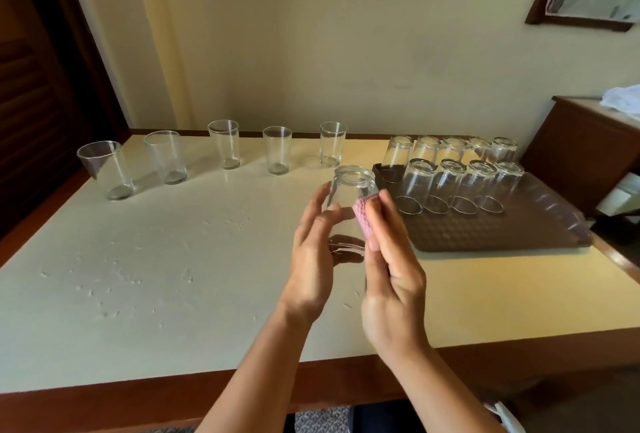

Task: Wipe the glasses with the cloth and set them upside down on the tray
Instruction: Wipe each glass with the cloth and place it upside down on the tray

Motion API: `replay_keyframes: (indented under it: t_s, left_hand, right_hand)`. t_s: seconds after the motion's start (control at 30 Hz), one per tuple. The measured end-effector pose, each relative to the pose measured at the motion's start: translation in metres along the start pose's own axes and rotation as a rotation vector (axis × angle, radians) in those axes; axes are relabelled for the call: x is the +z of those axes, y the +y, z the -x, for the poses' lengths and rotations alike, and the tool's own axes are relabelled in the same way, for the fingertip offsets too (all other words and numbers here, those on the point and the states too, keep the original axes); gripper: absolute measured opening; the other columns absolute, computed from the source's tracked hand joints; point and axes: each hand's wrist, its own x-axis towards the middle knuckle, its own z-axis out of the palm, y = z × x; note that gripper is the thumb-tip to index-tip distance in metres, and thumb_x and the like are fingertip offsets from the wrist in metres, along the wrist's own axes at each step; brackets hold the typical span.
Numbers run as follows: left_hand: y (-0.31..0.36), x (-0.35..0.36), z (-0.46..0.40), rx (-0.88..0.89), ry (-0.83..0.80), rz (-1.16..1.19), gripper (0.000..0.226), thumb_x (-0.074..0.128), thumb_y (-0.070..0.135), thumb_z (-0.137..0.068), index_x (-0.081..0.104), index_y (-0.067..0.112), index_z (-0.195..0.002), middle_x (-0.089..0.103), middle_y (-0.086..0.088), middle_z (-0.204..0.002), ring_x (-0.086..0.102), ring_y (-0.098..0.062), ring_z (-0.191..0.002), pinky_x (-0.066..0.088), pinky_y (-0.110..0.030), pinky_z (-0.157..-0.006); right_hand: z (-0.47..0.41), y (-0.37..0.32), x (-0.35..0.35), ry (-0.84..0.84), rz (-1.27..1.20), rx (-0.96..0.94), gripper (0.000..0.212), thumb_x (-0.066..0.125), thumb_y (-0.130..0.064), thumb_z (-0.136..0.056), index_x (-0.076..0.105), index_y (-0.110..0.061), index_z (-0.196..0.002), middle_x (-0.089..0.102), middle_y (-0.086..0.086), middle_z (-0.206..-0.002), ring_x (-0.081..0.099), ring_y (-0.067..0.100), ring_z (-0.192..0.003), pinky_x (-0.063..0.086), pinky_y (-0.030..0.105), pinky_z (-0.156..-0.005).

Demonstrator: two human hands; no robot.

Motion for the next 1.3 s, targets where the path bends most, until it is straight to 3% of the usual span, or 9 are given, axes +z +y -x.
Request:
replay_keyframes:
  t_s: [0.17, 0.33, 0.47, 0.67, 0.77, 0.87, 0.97, 1.13, 1.3]
  left_hand:
    - [-0.006, 0.008, 0.009, 0.041, 0.058, 0.02, 0.069, 0.075, 0.044, -0.083, 0.051, 0.033, -0.147, 0.073, -0.009, -0.126, 0.066, -0.027, -0.095, 0.052, -0.04, -0.084]
    - [0.014, 0.008, -0.004, 0.061, 0.069, 0.073, 0.043, 0.06, 0.043, -0.093, 0.066, 0.033, -0.135, 0.074, -0.009, -0.123, 0.066, -0.026, -0.088, 0.054, -0.034, -0.082]
    - [0.01, 0.011, 0.003, 0.137, 0.059, 0.025, 0.063, 0.066, 0.036, -0.095, 0.048, 0.019, -0.153, 0.071, -0.006, -0.129, 0.067, -0.024, -0.099, 0.056, -0.036, -0.087]
    - [0.018, 0.018, 0.002, 0.23, 0.16, 0.075, 0.039, 0.068, 0.036, -0.094, 0.068, 0.012, -0.125, 0.068, -0.012, -0.103, 0.057, -0.029, -0.089, 0.049, -0.042, -0.081]
    - [0.025, 0.012, -0.004, 0.223, 0.189, 0.044, 0.037, 0.055, 0.038, -0.1, 0.065, 0.014, -0.126, 0.07, -0.02, -0.115, 0.065, -0.036, -0.092, 0.052, -0.044, -0.079]
    - [0.025, 0.013, 0.004, 0.175, 0.017, 0.017, 0.045, 0.044, 0.041, -0.102, 0.055, 0.022, -0.142, 0.072, -0.014, -0.126, 0.072, -0.033, -0.102, 0.059, -0.046, -0.084]
    - [0.028, 0.016, 0.007, 0.168, -0.002, 0.111, 0.053, 0.061, 0.037, -0.098, 0.052, 0.023, -0.148, 0.068, -0.016, -0.133, 0.07, -0.039, -0.107, 0.058, -0.046, -0.089]
    - [0.04, 0.01, 0.002, 0.157, 0.034, 0.144, 0.022, 0.056, 0.039, -0.099, 0.078, 0.039, -0.104, 0.077, -0.006, -0.105, 0.074, -0.021, -0.092, 0.058, -0.035, -0.079]
    - [0.031, 0.011, 0.01, 0.089, -0.125, 0.155, 0.045, 0.044, 0.042, -0.104, 0.059, 0.023, -0.142, 0.069, -0.021, -0.129, 0.071, -0.03, -0.11, 0.059, -0.037, -0.081]
  right_hand:
    - [-0.031, -0.007, -0.008, 0.012, 0.013, -0.002, 0.041, 0.042, -0.001, -0.105, 0.045, -0.005, -0.146, 0.037, 0.009, -0.161, 0.038, 0.013, -0.149, 0.036, 0.038, -0.121]
    - [-0.017, -0.023, 0.006, 0.009, -0.012, -0.022, 0.041, 0.04, 0.008, -0.102, 0.043, 0.007, -0.143, 0.032, 0.021, -0.161, 0.039, 0.002, -0.146, 0.036, 0.02, -0.116]
    - [-0.025, -0.019, -0.001, 0.017, -0.07, -0.021, 0.042, 0.043, -0.001, -0.105, 0.048, -0.009, -0.146, 0.04, 0.015, -0.159, 0.042, 0.018, -0.147, 0.037, 0.036, -0.12]
    - [-0.034, -0.02, 0.003, 0.003, -0.04, -0.041, 0.045, 0.043, -0.011, -0.107, 0.048, -0.018, -0.151, 0.045, 0.01, -0.158, 0.039, 0.03, -0.149, 0.034, 0.057, -0.119]
    - [-0.008, -0.019, 0.01, 0.033, 0.083, -0.087, 0.045, 0.043, -0.01, -0.106, 0.043, -0.006, -0.151, 0.045, 0.011, -0.158, 0.041, 0.025, -0.148, 0.038, 0.048, -0.119]
    - [-0.03, -0.024, 0.004, 0.048, 0.119, -0.104, 0.044, 0.041, -0.011, -0.107, 0.04, -0.003, -0.151, 0.046, 0.013, -0.156, 0.044, 0.021, -0.146, 0.041, 0.044, -0.118]
    - [-0.053, -0.03, 0.0, 0.048, 0.144, -0.102, 0.046, 0.042, -0.009, -0.108, 0.039, -0.004, -0.153, 0.049, 0.009, -0.154, 0.046, 0.019, -0.145, 0.042, 0.042, -0.117]
    - [-0.014, -0.026, 0.009, -0.025, 0.21, -0.237, 0.042, 0.046, 0.002, -0.103, 0.045, 0.008, -0.144, 0.044, 0.016, -0.157, 0.044, 0.034, -0.145, 0.045, 0.056, -0.112]
    - [-0.058, -0.034, -0.003, -0.004, 0.239, -0.265, 0.041, 0.045, 0.005, -0.103, 0.042, 0.006, -0.145, 0.043, 0.02, -0.155, 0.041, 0.03, -0.147, 0.04, 0.049, -0.118]
